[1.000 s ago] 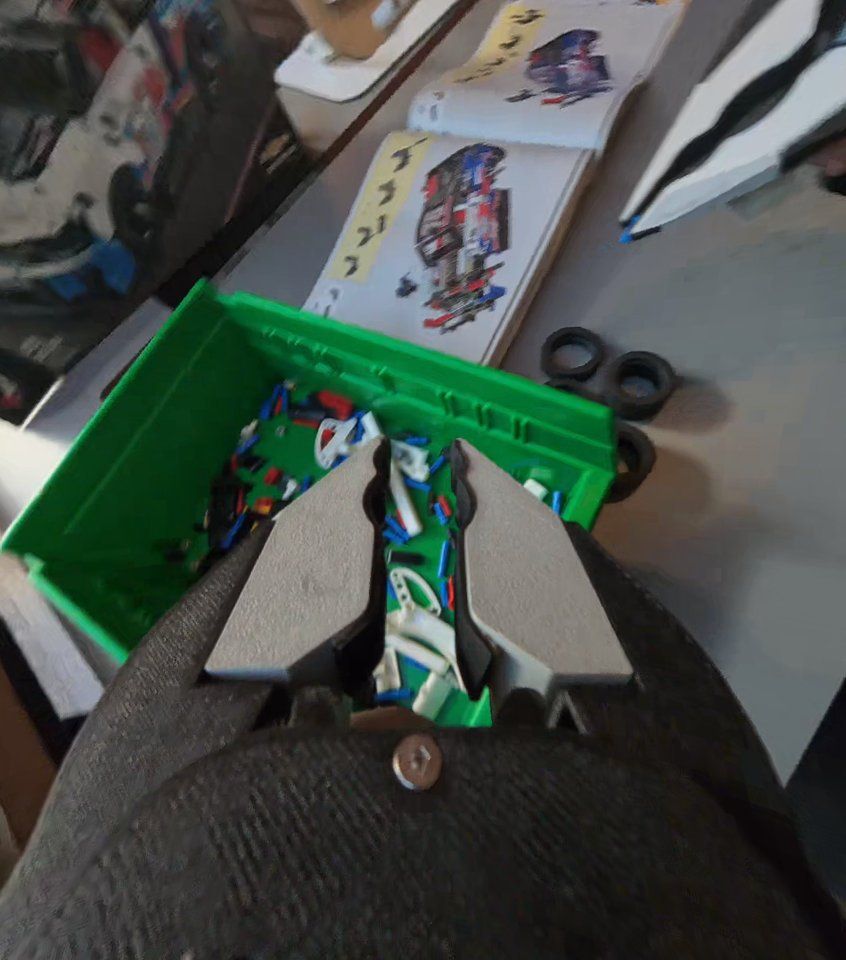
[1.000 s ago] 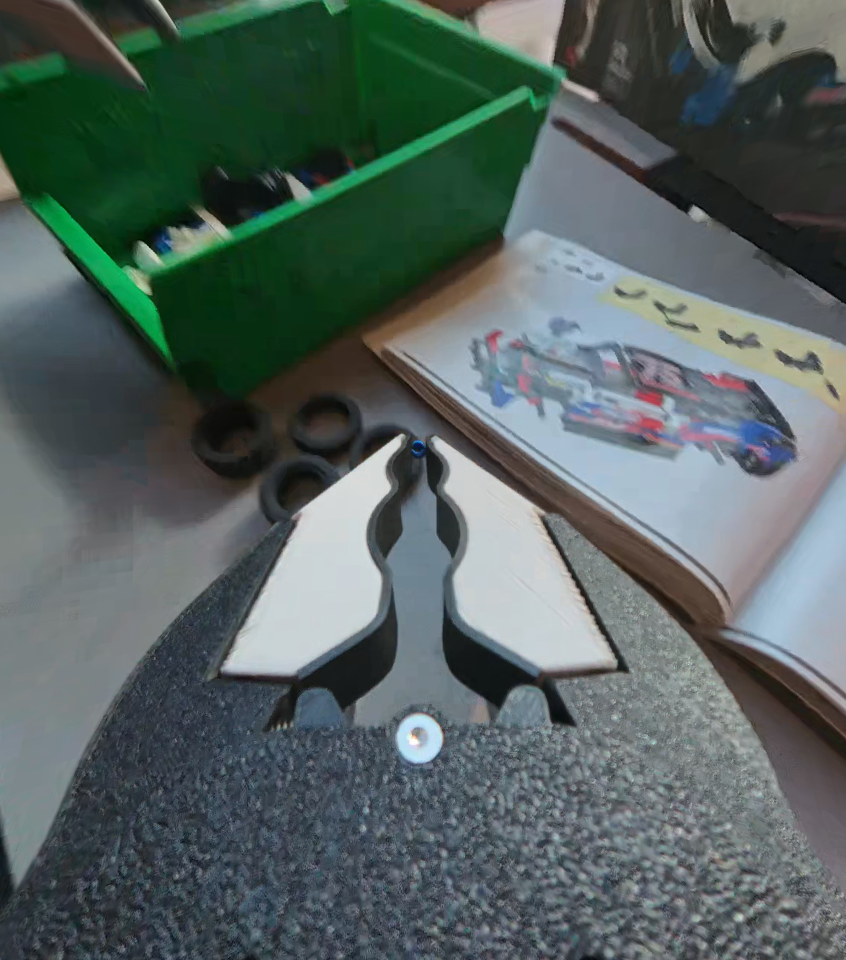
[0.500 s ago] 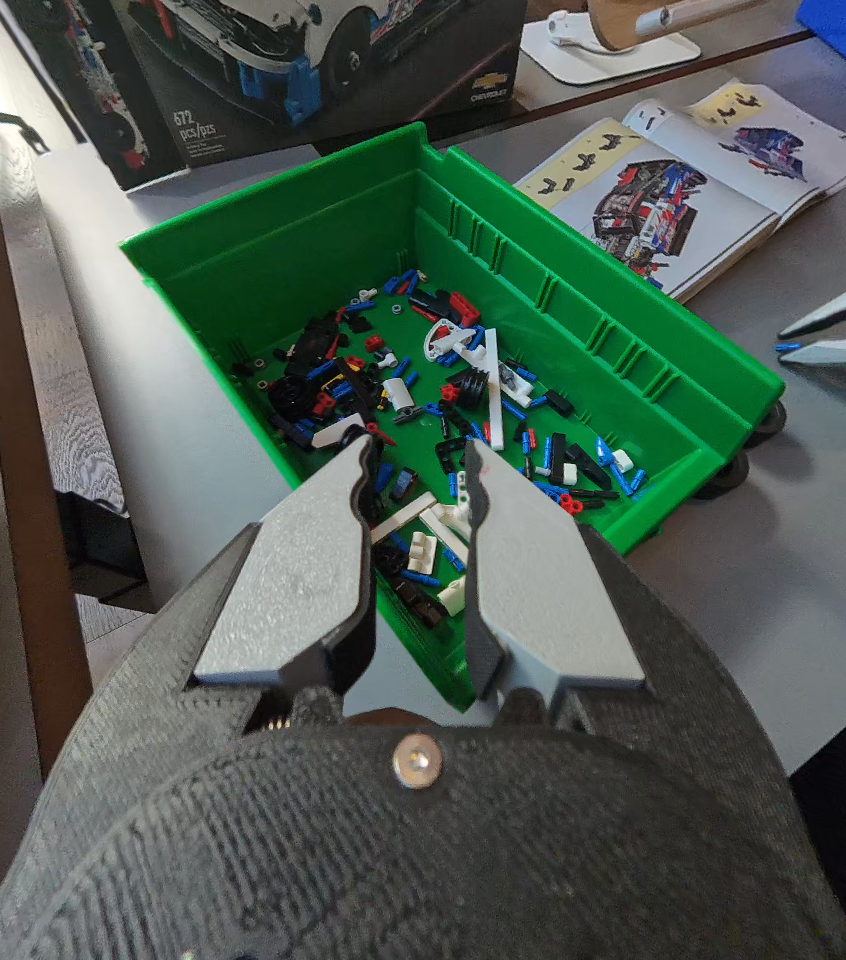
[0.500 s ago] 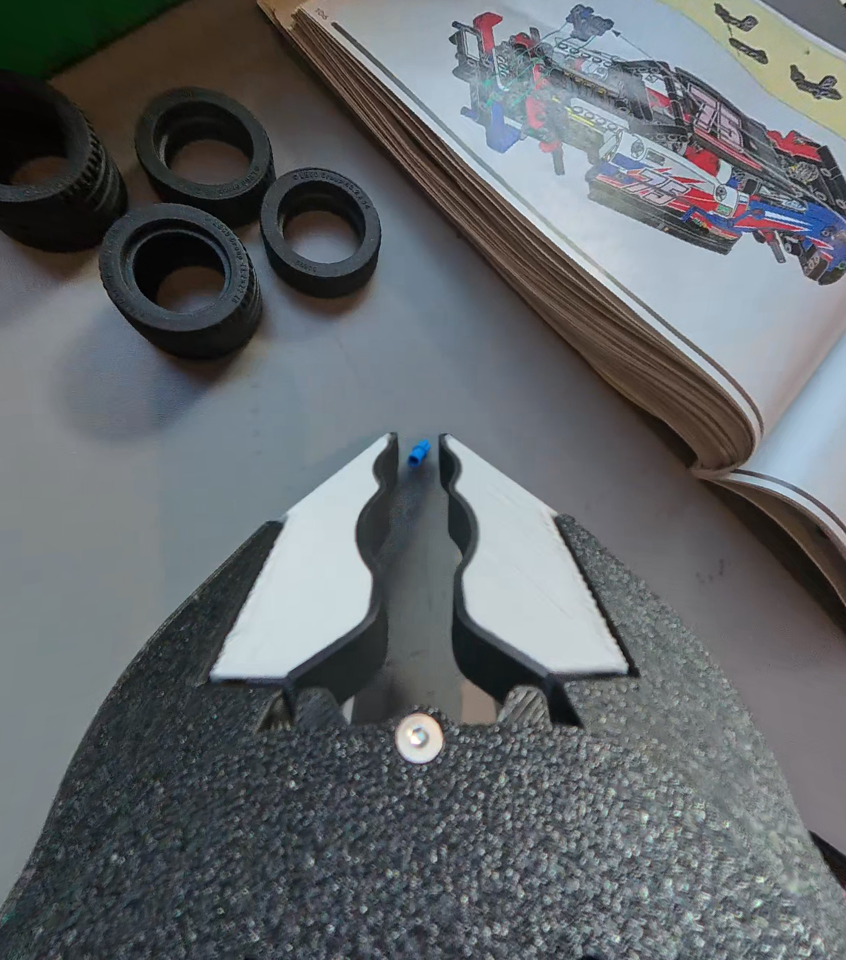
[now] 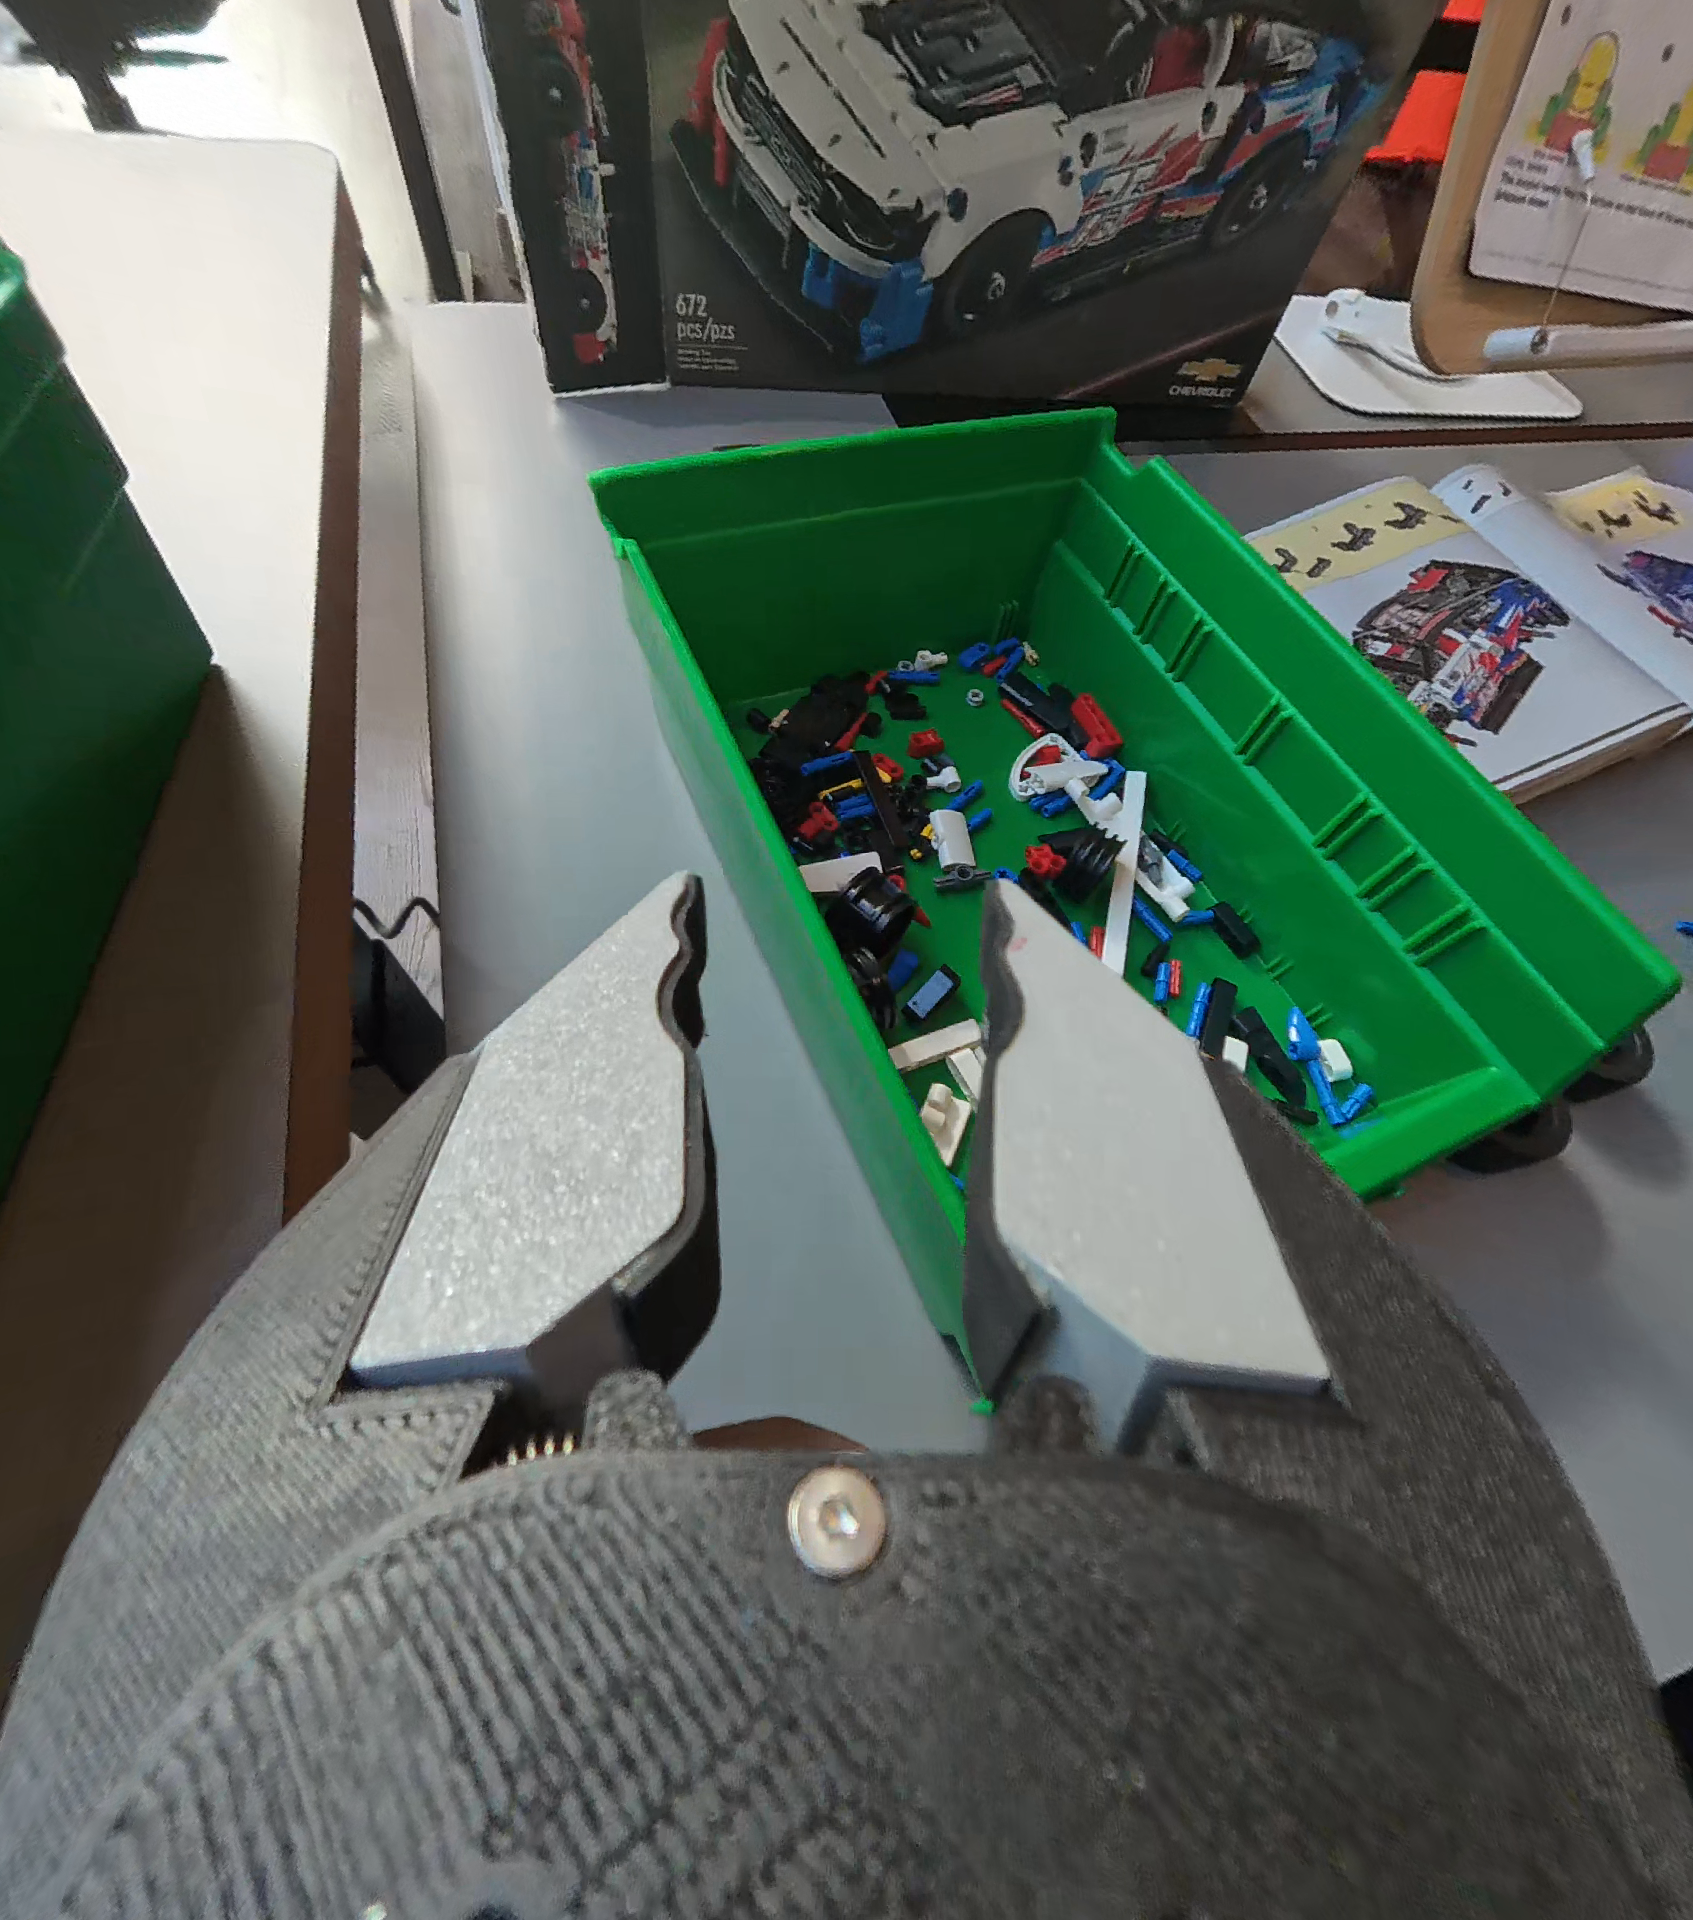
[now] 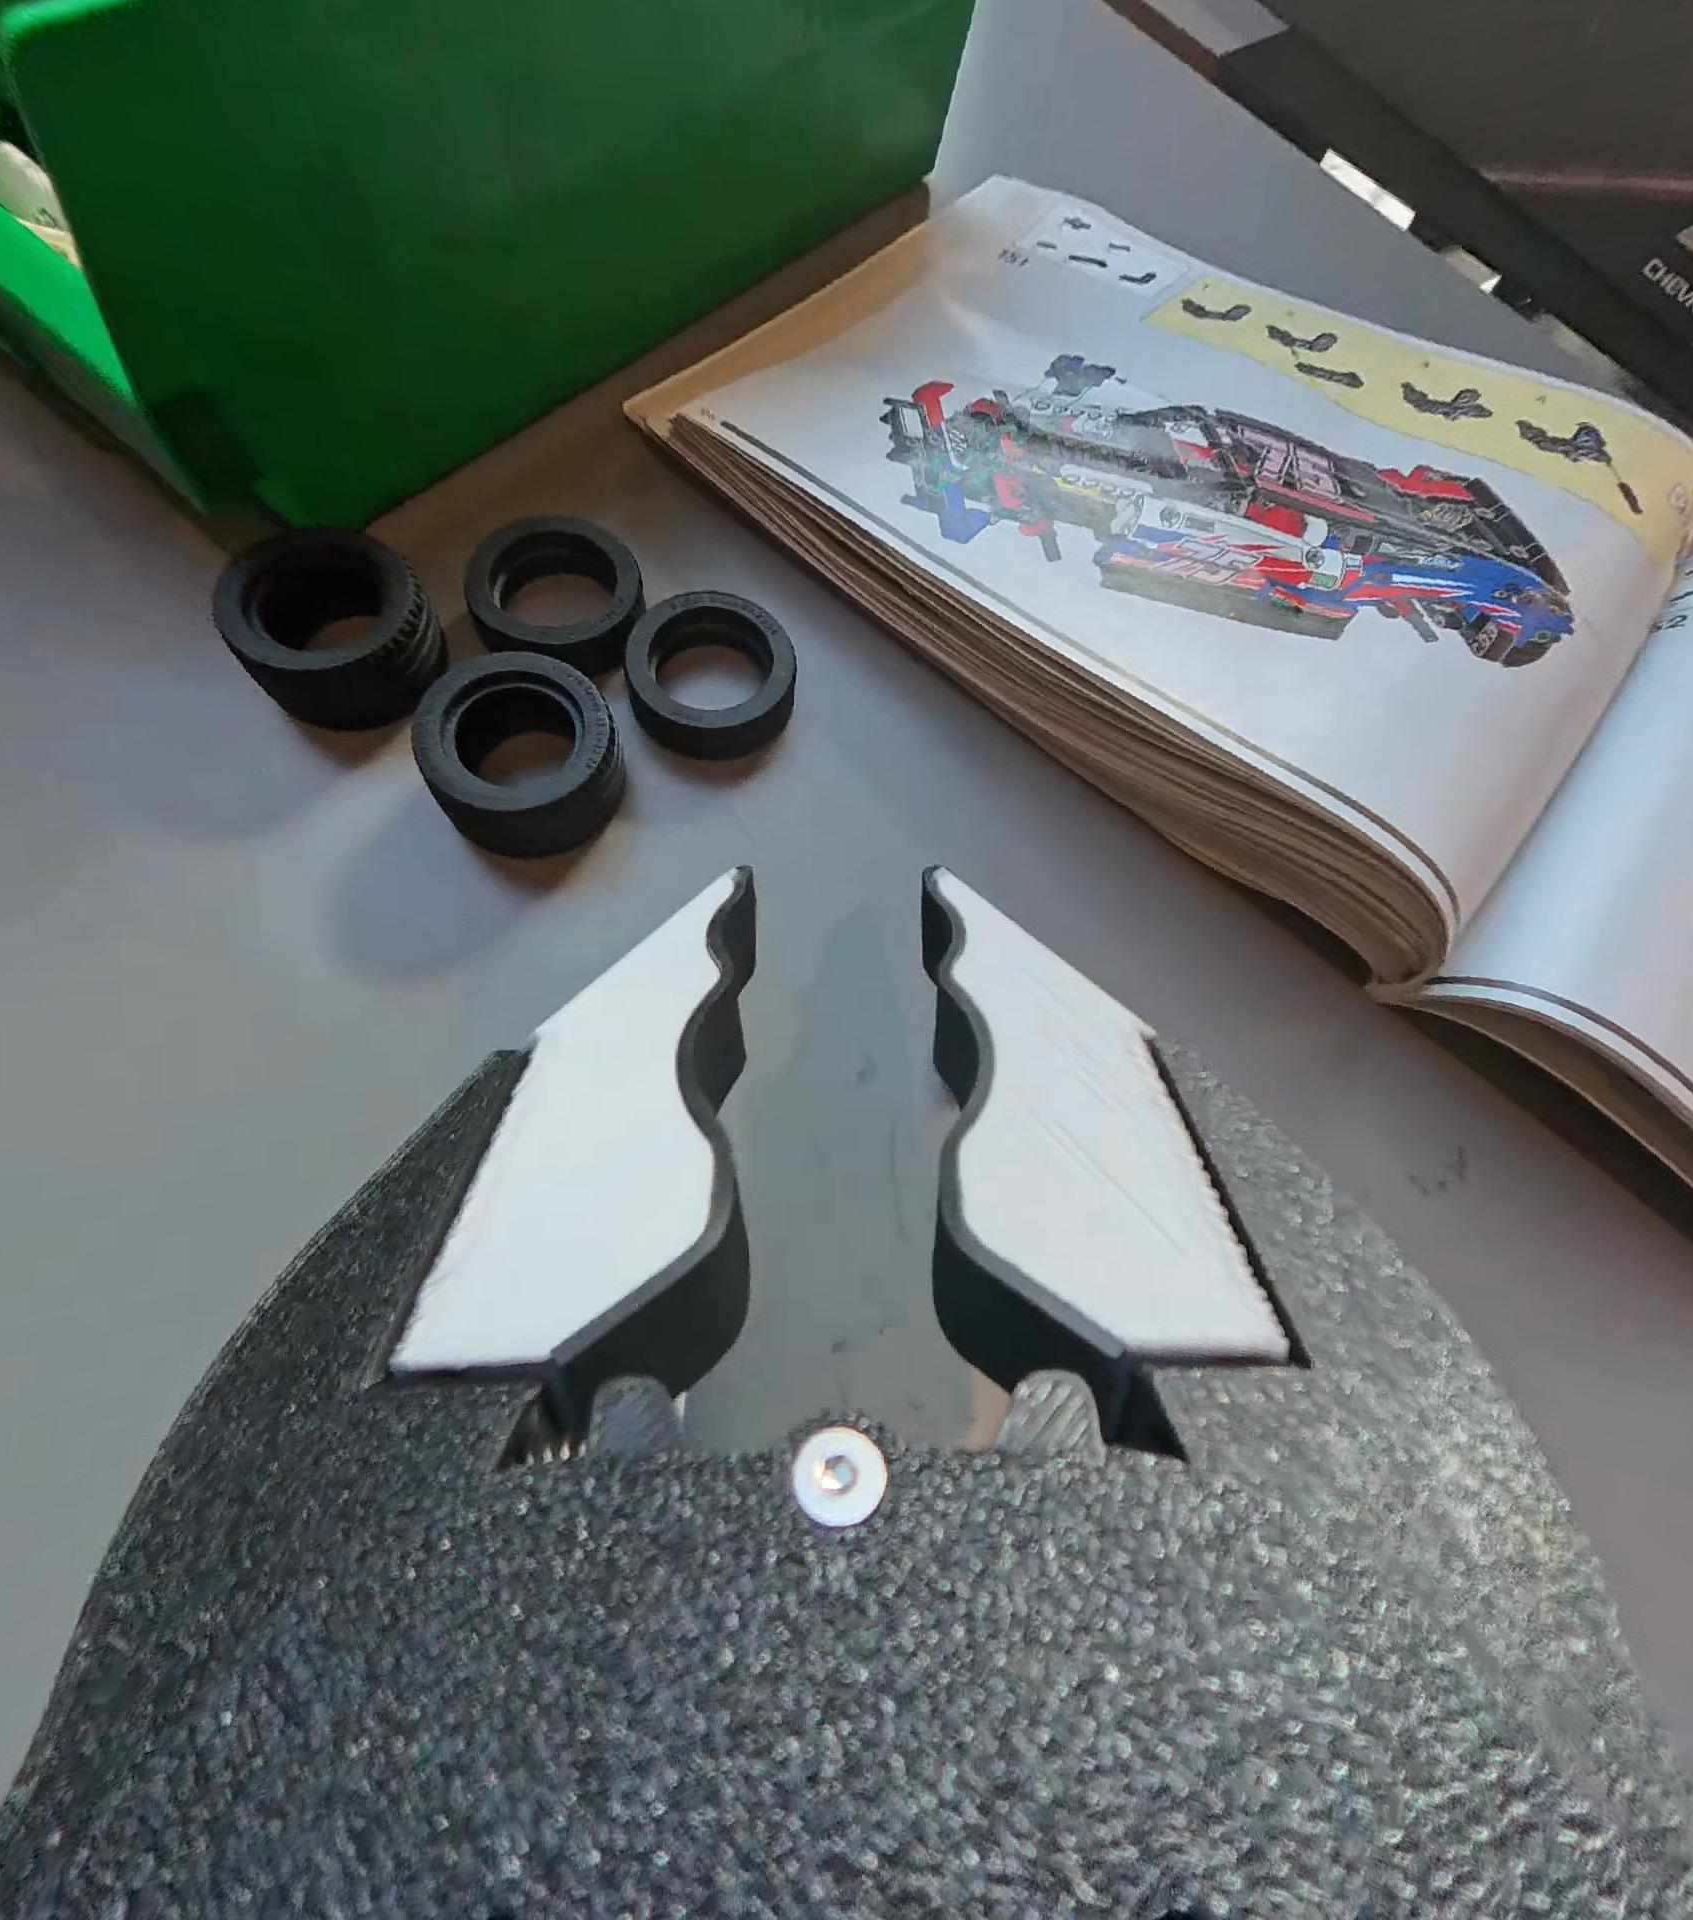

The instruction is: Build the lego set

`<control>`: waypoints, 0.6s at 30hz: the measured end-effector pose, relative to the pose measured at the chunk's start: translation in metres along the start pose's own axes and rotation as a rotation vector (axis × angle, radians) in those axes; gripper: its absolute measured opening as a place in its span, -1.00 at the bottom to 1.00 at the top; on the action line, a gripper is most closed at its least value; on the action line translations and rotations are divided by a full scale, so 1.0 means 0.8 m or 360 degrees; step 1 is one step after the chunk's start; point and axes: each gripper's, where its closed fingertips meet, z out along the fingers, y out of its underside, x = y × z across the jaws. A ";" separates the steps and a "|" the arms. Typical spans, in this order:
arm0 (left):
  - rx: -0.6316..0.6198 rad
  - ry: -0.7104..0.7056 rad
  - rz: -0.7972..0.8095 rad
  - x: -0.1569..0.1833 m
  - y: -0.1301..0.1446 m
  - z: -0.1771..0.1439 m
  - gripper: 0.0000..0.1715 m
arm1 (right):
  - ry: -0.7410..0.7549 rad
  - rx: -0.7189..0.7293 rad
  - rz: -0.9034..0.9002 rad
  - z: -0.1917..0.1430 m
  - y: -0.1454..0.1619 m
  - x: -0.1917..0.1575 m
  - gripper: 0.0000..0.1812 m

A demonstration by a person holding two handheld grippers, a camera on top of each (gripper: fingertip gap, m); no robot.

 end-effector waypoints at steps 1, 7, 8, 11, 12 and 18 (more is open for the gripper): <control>-0.0006 -0.0017 0.0008 -0.003 -0.003 -0.002 -0.40 | -0.0005 0.0027 0.0008 -0.002 -0.003 -0.001 -0.64; -0.0058 -0.0141 0.0110 -0.020 -0.021 -0.002 -0.39 | -0.0088 0.0095 0.0020 -0.001 0.001 -0.015 -0.51; -0.0059 -0.0145 0.0095 -0.021 -0.022 0.000 -0.39 | -0.0073 0.0128 0.0011 -0.003 -0.001 -0.015 -0.52; -0.0024 -0.0136 0.0047 -0.019 -0.024 0.007 -0.40 | -0.0032 0.0219 0.0010 -0.008 -0.002 -0.015 -0.52; -0.0029 -0.0131 0.0048 -0.017 -0.023 0.010 -0.40 | -0.0011 0.0232 0.0007 -0.009 0.000 -0.014 -0.52; -0.0246 -0.0077 0.0288 -0.004 -0.027 0.026 -0.40 | -0.0042 0.0223 0.0067 -0.005 0.002 -0.008 -0.48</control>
